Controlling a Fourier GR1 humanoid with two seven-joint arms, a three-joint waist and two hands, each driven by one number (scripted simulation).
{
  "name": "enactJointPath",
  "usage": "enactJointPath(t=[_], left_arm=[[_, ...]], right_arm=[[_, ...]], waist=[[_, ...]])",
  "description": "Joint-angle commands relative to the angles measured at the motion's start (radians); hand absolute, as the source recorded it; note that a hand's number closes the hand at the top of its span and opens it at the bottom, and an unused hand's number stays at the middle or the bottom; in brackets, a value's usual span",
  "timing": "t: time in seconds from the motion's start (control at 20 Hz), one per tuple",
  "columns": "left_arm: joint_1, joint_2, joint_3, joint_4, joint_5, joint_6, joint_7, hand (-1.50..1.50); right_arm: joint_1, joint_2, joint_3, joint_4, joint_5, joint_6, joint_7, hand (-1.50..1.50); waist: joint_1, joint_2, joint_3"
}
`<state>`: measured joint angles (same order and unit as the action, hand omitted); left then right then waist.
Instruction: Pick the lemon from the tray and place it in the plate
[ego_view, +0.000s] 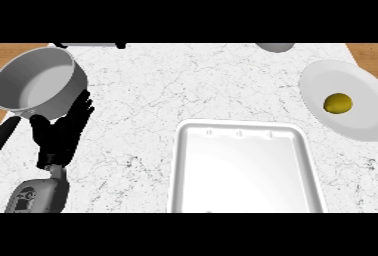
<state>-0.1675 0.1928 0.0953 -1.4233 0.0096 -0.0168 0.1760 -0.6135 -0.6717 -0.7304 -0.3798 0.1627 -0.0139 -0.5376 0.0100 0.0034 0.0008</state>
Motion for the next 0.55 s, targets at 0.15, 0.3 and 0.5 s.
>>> enactJointPath(t=[0.15,0.3,0.5], left_arm=[[-0.054,-0.020,0.000,0.094,-0.036,0.022,-0.047,0.00],[0.016,-0.007,0.003,0.016,-0.013,-0.010,-0.022,0.00],[-0.025,0.000,0.020,0.010,-0.007,-0.007,0.031,0.00]], right_arm=[[0.022,-0.083,0.015,0.074,-0.033,0.030,-0.038,-1.50],[0.085,-0.100,0.030,0.077,-0.032,0.036,-0.050,-1.50],[0.082,-0.078,0.074,0.005,-0.055,0.016,0.044,-1.50]], waist=[[0.001,0.003,0.001],[0.002,0.001,0.001],[-0.007,-0.003,-0.001]])
